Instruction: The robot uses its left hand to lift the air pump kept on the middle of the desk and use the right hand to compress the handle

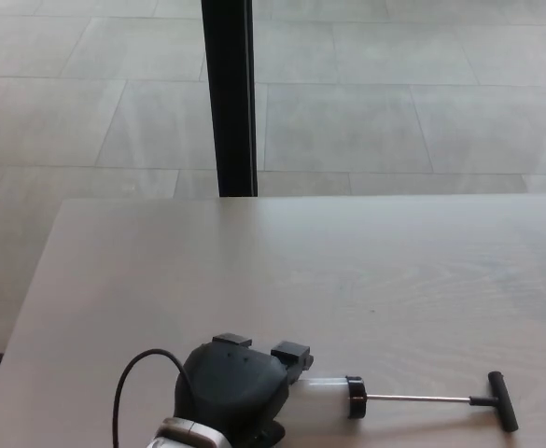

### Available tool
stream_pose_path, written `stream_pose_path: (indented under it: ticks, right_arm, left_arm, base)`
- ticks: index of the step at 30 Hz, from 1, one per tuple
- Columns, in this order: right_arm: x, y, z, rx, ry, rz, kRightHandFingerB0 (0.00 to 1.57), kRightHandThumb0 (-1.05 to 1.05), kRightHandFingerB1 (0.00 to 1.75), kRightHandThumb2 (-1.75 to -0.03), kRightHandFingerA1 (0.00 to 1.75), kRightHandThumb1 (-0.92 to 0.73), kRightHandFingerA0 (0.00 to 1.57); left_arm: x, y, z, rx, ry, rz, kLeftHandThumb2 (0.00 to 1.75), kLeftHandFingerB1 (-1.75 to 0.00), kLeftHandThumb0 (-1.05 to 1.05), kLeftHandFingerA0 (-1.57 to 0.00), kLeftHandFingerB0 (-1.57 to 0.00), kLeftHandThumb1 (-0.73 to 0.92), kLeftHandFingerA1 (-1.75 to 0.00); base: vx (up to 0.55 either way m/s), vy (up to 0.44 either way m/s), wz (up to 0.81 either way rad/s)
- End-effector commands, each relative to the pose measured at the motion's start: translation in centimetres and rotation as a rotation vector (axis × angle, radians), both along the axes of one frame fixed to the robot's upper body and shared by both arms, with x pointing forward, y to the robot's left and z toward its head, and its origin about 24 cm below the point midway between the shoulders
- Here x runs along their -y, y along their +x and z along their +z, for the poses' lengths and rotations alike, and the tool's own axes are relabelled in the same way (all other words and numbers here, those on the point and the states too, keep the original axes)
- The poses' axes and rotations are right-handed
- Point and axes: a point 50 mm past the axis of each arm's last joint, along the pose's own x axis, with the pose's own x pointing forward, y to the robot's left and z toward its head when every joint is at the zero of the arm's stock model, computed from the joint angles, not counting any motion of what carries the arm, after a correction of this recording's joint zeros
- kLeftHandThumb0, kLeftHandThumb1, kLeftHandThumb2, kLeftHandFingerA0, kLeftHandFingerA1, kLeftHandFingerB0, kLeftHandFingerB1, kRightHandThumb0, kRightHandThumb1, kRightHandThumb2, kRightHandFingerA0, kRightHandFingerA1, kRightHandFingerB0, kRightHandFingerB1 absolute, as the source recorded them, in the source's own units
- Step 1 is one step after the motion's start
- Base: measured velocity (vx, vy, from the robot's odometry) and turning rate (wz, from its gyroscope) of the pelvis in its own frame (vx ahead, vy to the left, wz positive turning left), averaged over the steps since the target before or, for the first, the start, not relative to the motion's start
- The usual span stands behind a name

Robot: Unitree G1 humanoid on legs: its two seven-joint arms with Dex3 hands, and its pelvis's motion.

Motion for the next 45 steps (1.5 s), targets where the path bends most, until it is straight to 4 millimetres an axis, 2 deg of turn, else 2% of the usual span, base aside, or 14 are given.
stream_pose_path:
  ticks: [1,4,16,17,19,21,22,27,29,30,31,32,37,45]
  right_arm:
    - [0.7,-0.5,-0.3,-0.006,0.02,-0.028,0.45,-0.56,0.37,-0.64,0.46,-0.78,0.31]
    - [1.0,-0.7,-0.6,-0.018,0.036,-0.025,0.43,-0.54,0.37,-0.64,0.42,-0.79,0.29]
    - [1.1,-2.3,-1.9,-0.06,0.029,-0.046,0.43,-0.51,0.36,-0.64,0.42,-0.79,0.27]
    - [1.1,-2.3,-2.0,-0.059,0.031,-0.046,0.43,-0.51,0.36,-0.64,0.44,-0.79,0.28]
    - [1.2,-2.3,-2.1,-0.062,0.021,-0.049,0.43,-0.51,0.36,-0.63,0.43,-0.78,0.3]
    - [1.2,-3.0,-2.6,-0.078,0.021,-0.059,0.44,-0.5,0.36,-0.64,0.44,-0.78,0.31]
    - [1.2,-3.0,-2.7,-0.077,0.022,-0.06,0.45,-0.51,0.36,-0.64,0.44,-0.78,0.31]
    - [1.2,-3.4,-2.9,-0.084,0.029,-0.066,0.45,-0.51,0.36,-0.63,0.46,-0.77,0.35]
    - [1.2,-3.4,-2.9,-0.081,0.03,-0.065,0.45,-0.52,0.36,-0.63,0.47,-0.77,0.37]
    - [1.1,-3.4,-3.0,-0.077,0.03,-0.066,0.38,-0.55,0.53,-1.0,0.6,-0.62,0.35]
    - [1.1,-3.4,-3.0,-0.075,0.032,-0.066,0.46,-0.52,0.36,-0.63,0.56,-0.77,0.41]
    - [1.1,-3.4,-3.0,-0.073,0.031,-0.068,0.47,-0.51,0.36,-0.63,0.63,-0.77,0.47]
    - [1.2,-3.5,-3.1,-0.058,0.04,-0.075,0.51,-0.48,0.38,-0.63,0.89,-0.78,0.48]
    - [1.0,-3.3,-2.9,-0.051,0.057,-0.078,0.56,-0.48,0.39,-0.63,0.87,-0.79,0.54]
  left_arm:
    - [-1.8,0.2,-1.1,-0.023,0.168,0.095,0.58,-0.37,-0.38,-0.67,-0.33,0.63,-1.1]
    - [-1.9,0.0,-1.4,-0.101,0.134,0.136,0.58,-0.35,-0.43,-0.51,-0.25,0.61,-0.77]
    - [-0.6,-1.8,-3.0,-0.191,0.236,0.098,0.58,-0.33,-0.55,-0.54,-0.18,0.6,-0.74]
    - [-0.5,-1.8,-2.9,-0.196,0.246,0.101,0.91,-0.46,-0.46,-0.57,-0.04,0.41,-0.77]
    - [-0.4,-1.7,-2.9,-0.223,0.233,0.115,0.9,-0.45,-0.46,-0.53,0.0,0.4,-0.76]
    - [-0.2,-2.4,-3.3,-0.261,0.185,0.12,0.57,-0.33,-0.56,-0.57,-0.14,0.55,-0.9]
    - [-0.2,-2.5,-3.3,-0.262,0.172,0.118,0.76,-0.43,-0.57,-0.64,-0.1,0.46,-0.94]
    - [-0.1,-3.1,-4.0,-0.281,0.135,0.096,0.6,-0.42,-0.25,-0.63,-0.24,0.69,-1.52]
    - [0.0,-3.3,-4.0,-0.299,0.131,0.086,0.63,-0.48,-0.21,-0.61,-0.35,0.68,-1.36]
    - [-0.1,-3.3,-4.1,-0.301,0.132,0.089,0.61,-0.61,-0.23,-0.63,-0.56,0.68,-1.07]
    - [-0.2,-3.3,-4.2,-0.301,0.132,0.09,0.61,-0.63,-0.23,-0.65,-0.6,0.67,-1.08]
    - [-0.3,-3.3,-4.3,-0.296,0.134,0.089,0.61,-0.66,-0.24,-0.63,-0.65,0.65,-1.08]
    - [-0.9,-3.2,-4.6,-0.307,0.122,0.133,0.66,-0.58,-0.3,-0.68,-0.49,0.74,-1.26]
    - [-1.4,-2.9,-4.7,-0.29,0.113,0.172,0.65,-0.53,-0.33,-0.58,-0.44,0.85,-1.07]
  base:
    - [0.0,0.0,0.0]
    - [0.0,0.0,0.0]
    - [0.0,0.0,0.0]
    - [0.0,0.0,0.0]
    - [0.0,0.0,0.0]
    - [0.0,0.0,0.0]
    - [0.0,0.0,0.0]
    - [0.0,0.0,0.0]
    - [0.0,0.0,0.0]
    - [0.0,0.0,0.0]
    - [0.0,0.0,0.0]
    - [0.0,0.0,0.0]
    - [0.0,0.0,0.0]
    - [0.0,0.0,0.0]
